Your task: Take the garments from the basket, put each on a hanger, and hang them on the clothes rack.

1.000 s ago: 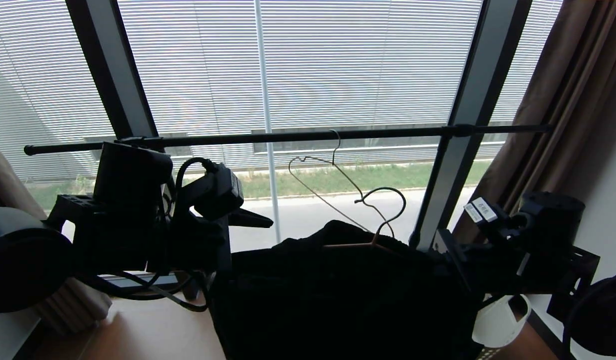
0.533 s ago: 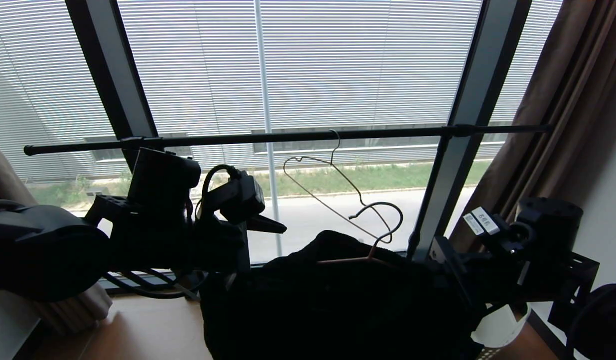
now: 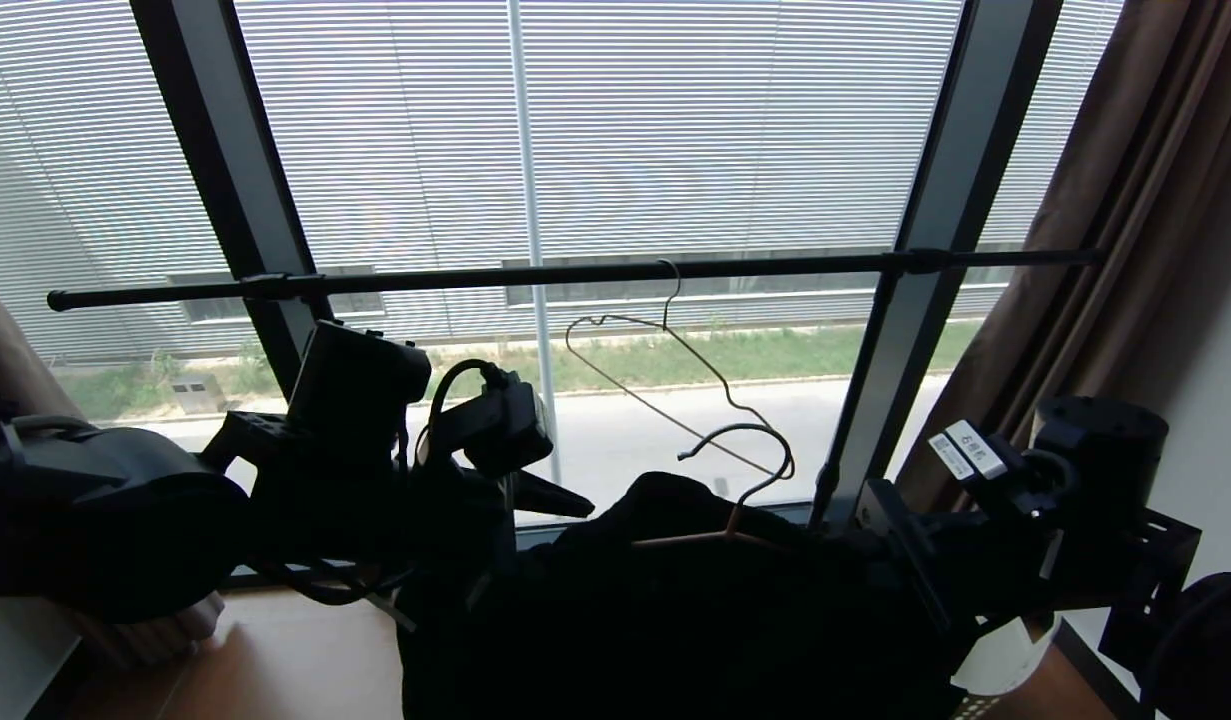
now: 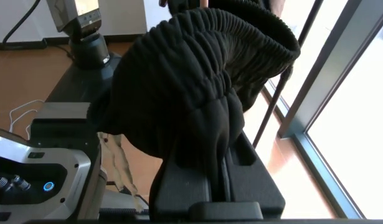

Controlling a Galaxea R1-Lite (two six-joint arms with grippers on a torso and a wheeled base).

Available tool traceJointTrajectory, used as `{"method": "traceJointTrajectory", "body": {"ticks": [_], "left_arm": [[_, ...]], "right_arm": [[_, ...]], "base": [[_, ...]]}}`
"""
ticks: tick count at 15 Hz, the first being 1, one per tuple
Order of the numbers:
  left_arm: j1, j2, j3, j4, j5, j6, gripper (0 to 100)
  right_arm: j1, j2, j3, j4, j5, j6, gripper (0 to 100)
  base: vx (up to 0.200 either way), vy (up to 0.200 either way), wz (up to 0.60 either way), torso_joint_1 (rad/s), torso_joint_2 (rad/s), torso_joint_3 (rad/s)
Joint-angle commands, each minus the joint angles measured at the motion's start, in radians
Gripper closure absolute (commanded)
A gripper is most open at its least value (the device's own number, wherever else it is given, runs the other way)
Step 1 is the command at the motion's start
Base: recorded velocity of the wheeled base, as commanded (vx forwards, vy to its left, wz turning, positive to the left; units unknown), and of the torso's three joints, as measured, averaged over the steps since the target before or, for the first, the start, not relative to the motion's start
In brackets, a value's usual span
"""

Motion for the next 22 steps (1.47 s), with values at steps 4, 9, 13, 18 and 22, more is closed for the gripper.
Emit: {"method": "traceJointTrajectory", "body": {"ticks": [4,9,13,18,22], "left_arm": [[0.001,-0.044,0.036,-0.001,0.001,0.002,100],[0.009,-0.041,0.035,-0.036,0.002,-0.013,100],[0.049,-0.044,0.036,-0.039,0.001,-0.052,100],[0.090,-0.101,0.038,-0.039,-0.001,-0.096,100],[0.119,-0.139,0.049,-0.068,-0.004,-0.176,100]], "right_arm": [[-0.007,0.010,-0.025,0.004,0.000,0.013,100],[-0.053,0.056,-0.053,0.002,-0.007,0.051,100],[-0.128,0.064,-0.085,0.001,-0.007,0.047,0],[-0.213,0.042,-0.099,-0.001,-0.005,0.016,0],[-0.210,0.024,-0.053,-0.001,-0.007,-0.025,0]], "base": [[0.000,0.000,0.00,0.000,0.00,0.000],[0.000,0.000,0.00,0.000,0.00,0.000],[0.000,0.000,0.00,0.000,0.00,0.000],[0.000,0.000,0.00,0.000,0.00,0.000],[0.000,0.000,0.00,0.000,0.00,0.000]]}}
